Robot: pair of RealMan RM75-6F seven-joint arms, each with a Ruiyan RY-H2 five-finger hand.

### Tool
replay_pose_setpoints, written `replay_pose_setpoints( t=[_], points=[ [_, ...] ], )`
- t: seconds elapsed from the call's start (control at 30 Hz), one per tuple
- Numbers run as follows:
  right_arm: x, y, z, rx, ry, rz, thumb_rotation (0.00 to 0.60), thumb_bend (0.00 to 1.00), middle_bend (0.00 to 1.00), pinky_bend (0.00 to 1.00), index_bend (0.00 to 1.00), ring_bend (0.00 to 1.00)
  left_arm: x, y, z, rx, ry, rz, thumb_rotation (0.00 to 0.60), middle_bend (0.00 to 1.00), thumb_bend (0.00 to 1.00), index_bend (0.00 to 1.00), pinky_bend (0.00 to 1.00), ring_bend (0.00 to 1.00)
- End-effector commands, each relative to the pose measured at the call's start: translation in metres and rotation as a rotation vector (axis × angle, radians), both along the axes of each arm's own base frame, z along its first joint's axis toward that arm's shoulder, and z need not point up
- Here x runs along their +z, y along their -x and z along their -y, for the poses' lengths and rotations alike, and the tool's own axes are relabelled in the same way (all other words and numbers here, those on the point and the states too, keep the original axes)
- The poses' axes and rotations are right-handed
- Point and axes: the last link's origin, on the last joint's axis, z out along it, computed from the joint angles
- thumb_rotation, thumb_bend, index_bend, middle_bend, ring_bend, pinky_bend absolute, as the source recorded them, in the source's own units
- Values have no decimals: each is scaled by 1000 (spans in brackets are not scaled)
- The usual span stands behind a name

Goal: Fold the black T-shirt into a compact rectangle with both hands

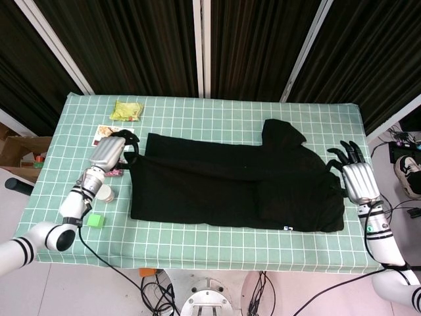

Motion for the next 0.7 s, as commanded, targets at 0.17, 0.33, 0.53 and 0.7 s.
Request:
replay_pose_setpoints(
  t=[0.17, 0.33, 0.53, 0.7],
  points=[
    [-10, 9, 20, -37, -7, -21, 600, 588, 248, 63, 798, 40, -9, -2, -28, 16, 13, -70, 600, 275, 562, 663, 196, 146],
    [-16, 14, 30, -61, -12, -48, 600, 588, 248, 60, 798, 40, -14, 1, -40, 34, 18, -103, 600, 275, 562, 663, 195, 146],
    [-21, 15, 41, -72, -20, -72, 600, 589, 248, 60, 798, 39, -24, 3, -54, 62, 25, -132, 600, 271, 563, 663, 194, 146],
    [-25, 17, 49, -83, -20, -96, 600, 588, 248, 59, 798, 40, -31, 4, -64, 77, 31, -154, 600, 268, 562, 662, 194, 146]
  ],
)
